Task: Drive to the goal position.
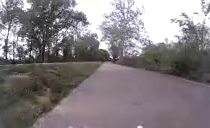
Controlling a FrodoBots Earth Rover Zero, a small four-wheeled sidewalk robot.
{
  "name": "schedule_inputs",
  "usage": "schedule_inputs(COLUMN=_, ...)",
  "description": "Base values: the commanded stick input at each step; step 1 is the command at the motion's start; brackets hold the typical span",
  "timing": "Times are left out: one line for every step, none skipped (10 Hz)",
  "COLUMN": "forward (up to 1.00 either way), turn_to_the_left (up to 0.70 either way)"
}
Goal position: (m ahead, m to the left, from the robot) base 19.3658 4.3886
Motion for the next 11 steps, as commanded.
schedule_inputs(forward=1.0, turn_to_the_left=0.0)
schedule_inputs(forward=1.0, turn_to_the_left=0.0)
schedule_inputs(forward=1.0, turn_to_the_left=0.0)
schedule_inputs(forward=1.0, turn_to_the_left=0.0)
schedule_inputs(forward=1.0, turn_to_the_left=0.0)
schedule_inputs(forward=1.0, turn_to_the_left=0.0)
schedule_inputs(forward=1.0, turn_to_the_left=0.0)
schedule_inputs(forward=1.0, turn_to_the_left=0.0)
schedule_inputs(forward=1.0, turn_to_the_left=0.0)
schedule_inputs(forward=1.0, turn_to_the_left=0.0)
schedule_inputs(forward=1.0, turn_to_the_left=0.0)
